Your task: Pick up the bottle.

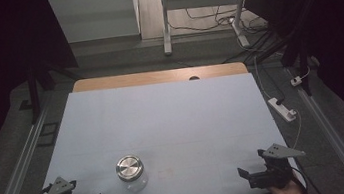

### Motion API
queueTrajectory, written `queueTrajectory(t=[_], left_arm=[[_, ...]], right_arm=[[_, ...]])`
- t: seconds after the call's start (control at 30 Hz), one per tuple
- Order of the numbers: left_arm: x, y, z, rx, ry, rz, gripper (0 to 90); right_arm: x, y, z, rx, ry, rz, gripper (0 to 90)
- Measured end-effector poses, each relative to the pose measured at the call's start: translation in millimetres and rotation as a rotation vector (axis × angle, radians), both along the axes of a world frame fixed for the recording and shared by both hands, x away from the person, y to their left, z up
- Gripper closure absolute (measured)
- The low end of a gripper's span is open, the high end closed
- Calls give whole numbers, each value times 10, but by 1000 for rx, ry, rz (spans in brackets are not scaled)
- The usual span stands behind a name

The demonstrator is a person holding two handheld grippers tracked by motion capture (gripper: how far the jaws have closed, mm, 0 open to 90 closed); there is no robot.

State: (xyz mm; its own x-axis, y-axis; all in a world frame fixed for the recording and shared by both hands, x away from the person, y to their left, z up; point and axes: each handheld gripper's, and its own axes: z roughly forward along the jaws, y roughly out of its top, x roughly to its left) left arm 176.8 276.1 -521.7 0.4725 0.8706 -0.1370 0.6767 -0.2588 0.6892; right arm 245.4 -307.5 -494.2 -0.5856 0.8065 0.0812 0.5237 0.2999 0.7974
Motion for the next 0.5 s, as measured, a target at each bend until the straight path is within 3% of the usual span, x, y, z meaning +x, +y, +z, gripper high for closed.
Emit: queueTrajectory(t=[0.17, 0.5], left_arm=[[-3, -6, 1, 6, -2, -13, 16], [11, -11, -7, 7, 16, -14, 7]], right_arm=[[6, -25, 1, 31, 9, 8, 0], [18, -23, -4, 34, 25, 26, 0]])
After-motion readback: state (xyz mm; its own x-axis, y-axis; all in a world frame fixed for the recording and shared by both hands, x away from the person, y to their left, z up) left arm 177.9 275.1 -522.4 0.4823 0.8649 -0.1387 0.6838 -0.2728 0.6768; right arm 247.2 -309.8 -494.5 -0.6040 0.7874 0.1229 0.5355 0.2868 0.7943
